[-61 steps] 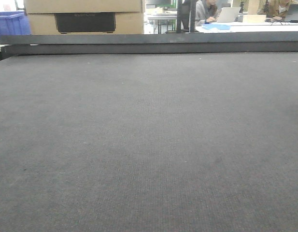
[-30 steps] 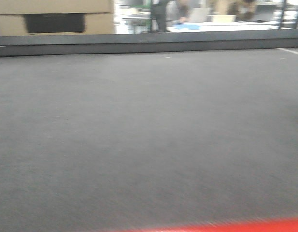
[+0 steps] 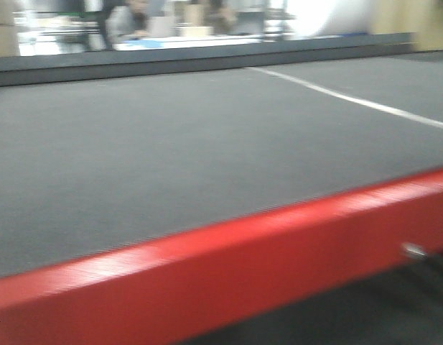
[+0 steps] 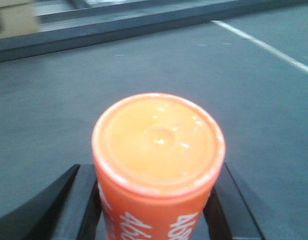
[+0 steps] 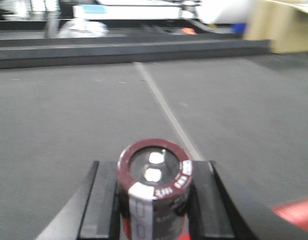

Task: Place cylindrical capacitor in blue bin on shelf
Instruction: 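Drive the base away from the table holding both objects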

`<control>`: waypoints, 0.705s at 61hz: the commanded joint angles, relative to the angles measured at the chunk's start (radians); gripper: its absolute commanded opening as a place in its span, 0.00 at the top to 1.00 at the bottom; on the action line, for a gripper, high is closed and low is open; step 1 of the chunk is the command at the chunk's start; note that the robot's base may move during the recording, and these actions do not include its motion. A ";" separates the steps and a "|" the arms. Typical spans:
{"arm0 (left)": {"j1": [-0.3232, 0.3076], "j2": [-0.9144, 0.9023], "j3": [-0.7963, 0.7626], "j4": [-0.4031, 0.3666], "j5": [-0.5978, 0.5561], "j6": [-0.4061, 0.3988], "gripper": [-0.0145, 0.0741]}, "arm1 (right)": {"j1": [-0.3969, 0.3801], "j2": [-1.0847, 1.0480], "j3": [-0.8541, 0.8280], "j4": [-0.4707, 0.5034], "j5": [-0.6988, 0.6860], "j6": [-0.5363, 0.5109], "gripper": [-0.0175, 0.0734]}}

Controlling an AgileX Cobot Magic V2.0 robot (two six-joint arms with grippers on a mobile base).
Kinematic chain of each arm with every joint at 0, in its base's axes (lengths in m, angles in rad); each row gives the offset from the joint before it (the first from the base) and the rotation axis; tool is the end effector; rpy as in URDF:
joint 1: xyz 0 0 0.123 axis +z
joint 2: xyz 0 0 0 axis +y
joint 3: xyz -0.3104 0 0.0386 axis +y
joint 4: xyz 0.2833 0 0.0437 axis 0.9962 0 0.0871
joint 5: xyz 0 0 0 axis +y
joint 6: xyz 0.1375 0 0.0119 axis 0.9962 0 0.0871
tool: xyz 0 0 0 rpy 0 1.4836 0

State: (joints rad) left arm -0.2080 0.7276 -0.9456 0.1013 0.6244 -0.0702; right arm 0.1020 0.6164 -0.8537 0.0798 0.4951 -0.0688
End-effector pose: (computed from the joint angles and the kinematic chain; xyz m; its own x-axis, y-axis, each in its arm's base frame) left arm 0.1894 -0.0316 0.4192 -0.3029 0.0763 -0.9500 0.1548 0.9875 0.0299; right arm 0.1686 0.0225 0.4197 -0.1678 -0.0157 -0.9857 -0.1386 0.9903 0.0078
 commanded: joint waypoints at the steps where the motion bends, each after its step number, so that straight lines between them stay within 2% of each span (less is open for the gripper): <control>1: -0.007 -0.003 -0.001 -0.002 -0.023 0.000 0.96 | 0.000 -0.003 -0.002 -0.002 -0.024 0.000 0.88; 43: -0.007 -0.003 -0.001 -0.002 -0.023 0.000 0.96 | 0.000 -0.003 -0.002 -0.002 -0.028 0.000 0.88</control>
State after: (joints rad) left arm -0.2080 0.7276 -0.9456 0.1013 0.6244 -0.0702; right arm 0.1020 0.6164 -0.8537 0.0798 0.4951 -0.0688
